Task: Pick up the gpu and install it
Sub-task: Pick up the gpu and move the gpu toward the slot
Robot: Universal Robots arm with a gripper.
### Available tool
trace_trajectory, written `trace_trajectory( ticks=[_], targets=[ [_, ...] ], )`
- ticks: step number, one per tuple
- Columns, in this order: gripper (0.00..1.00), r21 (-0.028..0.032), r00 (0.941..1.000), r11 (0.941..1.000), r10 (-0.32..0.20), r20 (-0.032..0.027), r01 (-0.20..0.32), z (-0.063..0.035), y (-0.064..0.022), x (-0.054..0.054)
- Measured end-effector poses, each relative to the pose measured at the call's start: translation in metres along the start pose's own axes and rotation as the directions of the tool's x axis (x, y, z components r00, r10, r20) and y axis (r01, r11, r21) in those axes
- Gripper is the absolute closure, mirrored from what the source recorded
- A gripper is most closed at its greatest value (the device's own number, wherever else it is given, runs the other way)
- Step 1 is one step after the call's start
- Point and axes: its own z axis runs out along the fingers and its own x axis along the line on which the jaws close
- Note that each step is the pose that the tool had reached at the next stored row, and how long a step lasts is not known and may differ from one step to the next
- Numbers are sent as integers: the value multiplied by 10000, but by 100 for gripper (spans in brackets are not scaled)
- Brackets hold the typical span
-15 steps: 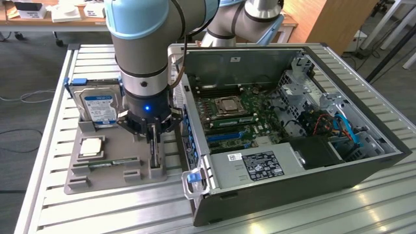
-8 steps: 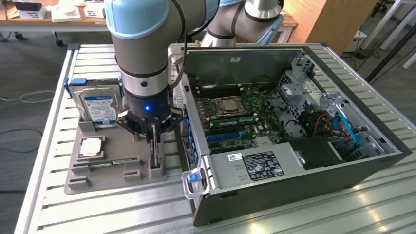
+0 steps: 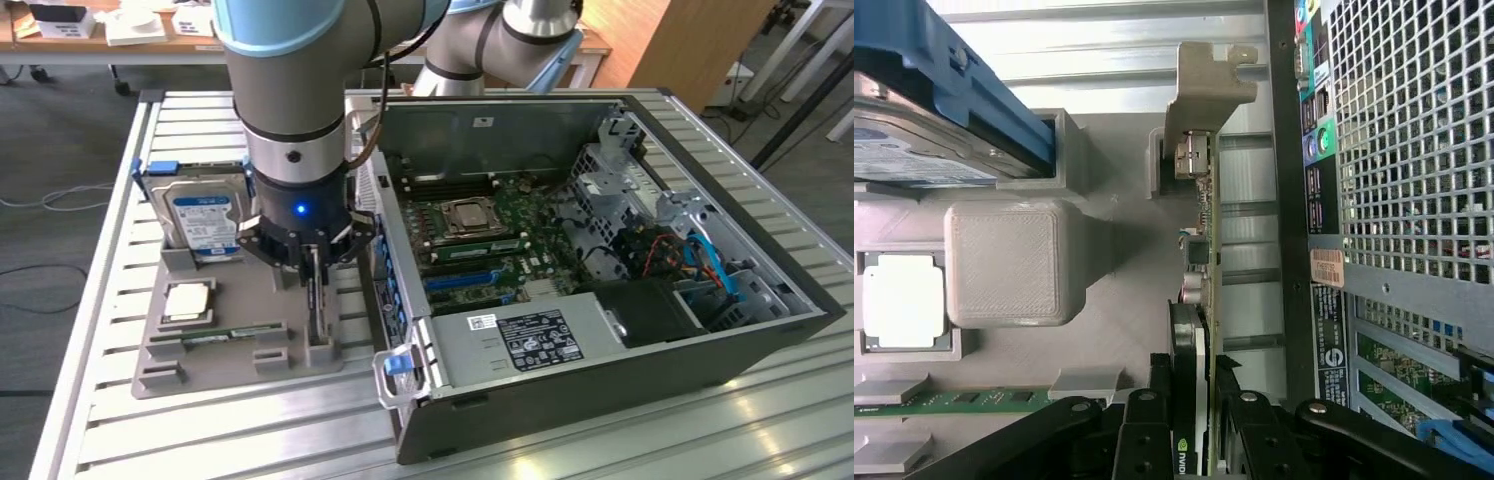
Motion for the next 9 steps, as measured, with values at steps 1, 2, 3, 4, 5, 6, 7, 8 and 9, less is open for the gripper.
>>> trace_trajectory(
  ticks=[1,2,3,4,5,6,7,8,9],
  targets=[
    [73,0,10000,10000,0,0,0,-29,1,-1],
    [73,0,10000,10000,-1,0,1,-57,3,-1],
    [73,1,10000,10000,0,-1,0,-86,4,-2],
    [73,0,10000,10000,0,1,0,-114,5,-2],
    [73,0,10000,10000,0,1,0,-142,7,-3],
    [73,0,10000,10000,0,0,0,-172,8,-3],
    [73,0,10000,10000,-1,0,1,-208,10,-4],
    [73,0,10000,10000,0,1,0,-242,11,-4],
    [73,1,10000,10000,-1,0,1,-277,13,-5]
  ],
)
